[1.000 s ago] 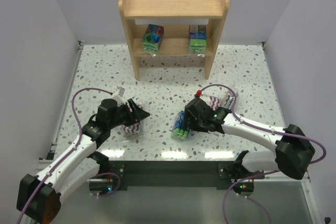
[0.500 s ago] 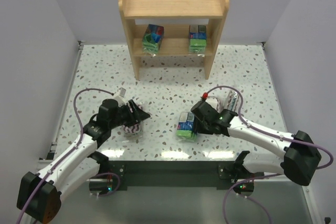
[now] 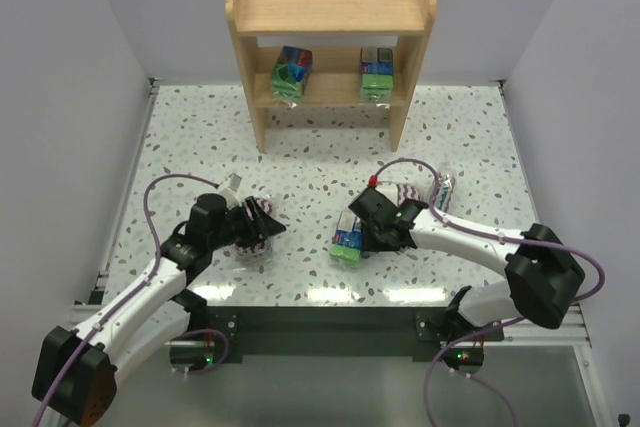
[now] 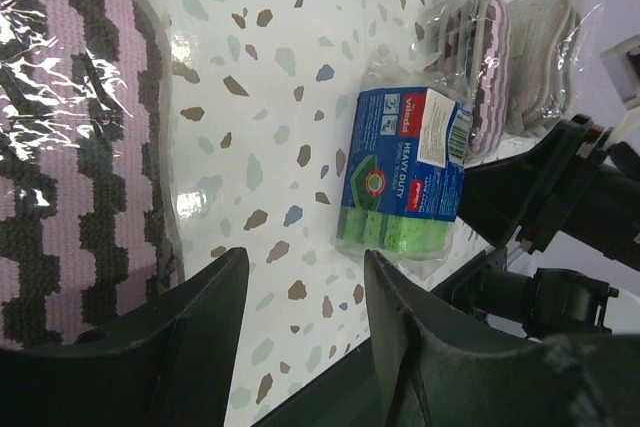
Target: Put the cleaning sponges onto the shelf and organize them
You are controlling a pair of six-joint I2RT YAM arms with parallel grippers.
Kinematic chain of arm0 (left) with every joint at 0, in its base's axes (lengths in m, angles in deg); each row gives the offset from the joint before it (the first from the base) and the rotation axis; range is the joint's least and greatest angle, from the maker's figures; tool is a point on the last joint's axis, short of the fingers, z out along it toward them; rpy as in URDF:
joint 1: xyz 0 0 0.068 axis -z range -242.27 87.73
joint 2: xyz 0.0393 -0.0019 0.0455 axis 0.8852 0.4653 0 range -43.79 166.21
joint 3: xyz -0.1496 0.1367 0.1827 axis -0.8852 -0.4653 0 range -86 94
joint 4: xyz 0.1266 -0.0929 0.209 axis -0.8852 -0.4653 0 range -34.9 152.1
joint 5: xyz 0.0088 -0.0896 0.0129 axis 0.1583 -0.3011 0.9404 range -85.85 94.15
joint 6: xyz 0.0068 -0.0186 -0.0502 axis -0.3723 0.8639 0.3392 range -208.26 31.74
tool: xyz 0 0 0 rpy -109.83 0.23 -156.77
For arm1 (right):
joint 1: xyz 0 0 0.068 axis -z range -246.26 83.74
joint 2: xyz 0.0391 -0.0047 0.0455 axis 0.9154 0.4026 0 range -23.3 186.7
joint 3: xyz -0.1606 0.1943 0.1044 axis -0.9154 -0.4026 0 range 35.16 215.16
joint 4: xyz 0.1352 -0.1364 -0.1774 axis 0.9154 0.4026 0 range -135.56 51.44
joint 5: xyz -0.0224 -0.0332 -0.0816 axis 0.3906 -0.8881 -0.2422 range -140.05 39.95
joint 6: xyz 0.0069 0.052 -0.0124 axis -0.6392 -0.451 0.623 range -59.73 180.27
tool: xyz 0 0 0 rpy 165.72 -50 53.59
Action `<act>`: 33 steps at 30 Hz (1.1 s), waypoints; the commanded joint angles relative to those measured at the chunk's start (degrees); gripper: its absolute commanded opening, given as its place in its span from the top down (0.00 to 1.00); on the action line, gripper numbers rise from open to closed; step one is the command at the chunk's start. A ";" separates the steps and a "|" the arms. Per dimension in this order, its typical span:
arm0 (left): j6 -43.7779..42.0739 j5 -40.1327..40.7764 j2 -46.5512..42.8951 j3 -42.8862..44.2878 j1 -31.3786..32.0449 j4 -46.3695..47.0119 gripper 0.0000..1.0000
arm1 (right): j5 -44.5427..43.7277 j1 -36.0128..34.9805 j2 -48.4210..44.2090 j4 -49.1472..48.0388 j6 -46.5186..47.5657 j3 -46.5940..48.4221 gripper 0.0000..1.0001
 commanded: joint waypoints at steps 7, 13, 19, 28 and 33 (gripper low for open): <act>0.18 -1.01 -0.09 0.93 0.23 1.40 0.46 | 6.92 1.90 13.09 -11.26 13.63 14.97 0.49; 0.96 -0.21 -3.00 -0.29 0.23 -0.63 0.46 | 9.60 4.09 17.42 -11.30 17.78 19.98 0.40; 1.14 -0.21 -2.74 -0.82 0.23 0.34 0.46 | 0.45 4.45 6.27 -4.97 8.83 15.52 0.25; 1.14 0.67 -0.89 0.93 0.23 -0.09 0.45 | 16.79 3.57 -12.63 -18.57 -16.82 -3.81 0.23; 1.76 3.56 -2.99 1.81 0.23 -3.08 0.43 | 22.95 2.96 -17.73 -30.44 -33.44 -10.86 0.24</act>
